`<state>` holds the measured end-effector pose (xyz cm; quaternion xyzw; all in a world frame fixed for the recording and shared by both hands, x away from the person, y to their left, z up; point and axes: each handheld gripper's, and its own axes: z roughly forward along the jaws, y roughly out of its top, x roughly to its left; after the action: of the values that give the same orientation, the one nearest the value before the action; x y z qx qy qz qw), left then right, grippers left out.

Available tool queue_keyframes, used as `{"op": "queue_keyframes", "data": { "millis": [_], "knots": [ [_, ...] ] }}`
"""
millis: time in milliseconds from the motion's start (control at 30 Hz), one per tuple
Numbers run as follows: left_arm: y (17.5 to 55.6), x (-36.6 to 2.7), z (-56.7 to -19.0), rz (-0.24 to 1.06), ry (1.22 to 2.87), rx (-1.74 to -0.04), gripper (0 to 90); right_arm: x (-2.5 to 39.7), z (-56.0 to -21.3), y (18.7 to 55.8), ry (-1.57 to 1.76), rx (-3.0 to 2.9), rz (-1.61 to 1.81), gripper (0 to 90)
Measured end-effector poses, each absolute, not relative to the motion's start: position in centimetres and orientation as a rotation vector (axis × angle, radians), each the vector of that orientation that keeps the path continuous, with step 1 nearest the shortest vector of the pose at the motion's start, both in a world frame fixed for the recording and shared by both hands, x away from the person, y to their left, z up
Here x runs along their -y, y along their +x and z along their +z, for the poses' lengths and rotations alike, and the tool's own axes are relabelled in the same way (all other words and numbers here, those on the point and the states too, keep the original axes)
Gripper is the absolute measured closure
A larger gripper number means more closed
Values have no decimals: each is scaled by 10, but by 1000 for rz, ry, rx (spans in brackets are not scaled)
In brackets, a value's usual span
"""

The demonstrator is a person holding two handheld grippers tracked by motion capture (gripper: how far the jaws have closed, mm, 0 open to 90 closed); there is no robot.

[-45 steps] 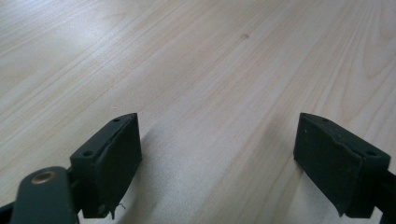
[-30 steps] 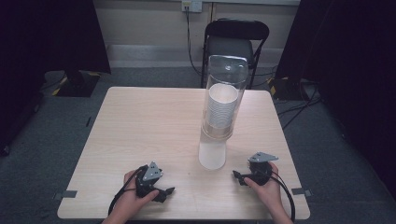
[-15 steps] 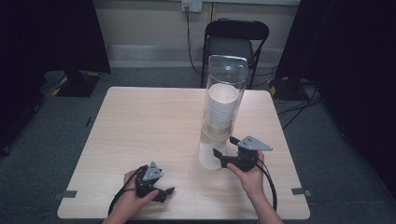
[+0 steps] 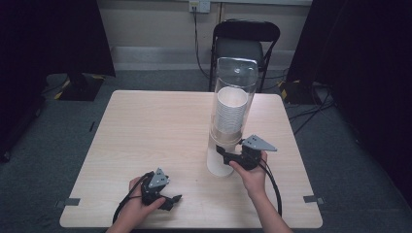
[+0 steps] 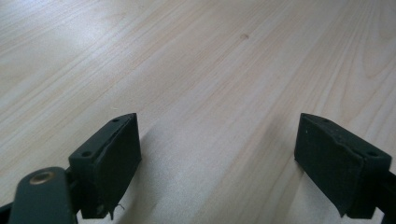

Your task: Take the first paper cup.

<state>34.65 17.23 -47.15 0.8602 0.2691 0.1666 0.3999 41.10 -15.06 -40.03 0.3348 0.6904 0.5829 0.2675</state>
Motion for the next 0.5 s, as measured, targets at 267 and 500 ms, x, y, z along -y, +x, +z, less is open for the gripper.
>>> {"op": "queue_keyframes", "data": {
  "millis": [267, 500],
  "knots": [
    [347, -171, -471, 421, 2173, -691, 135, 149, -402, 416, 893, -1869, 1618, 335],
    [347, -172, -471, 429, 2182, -689, 134, 149, -404, 415, 847, -1878, 1574, 358]
  ]
}}
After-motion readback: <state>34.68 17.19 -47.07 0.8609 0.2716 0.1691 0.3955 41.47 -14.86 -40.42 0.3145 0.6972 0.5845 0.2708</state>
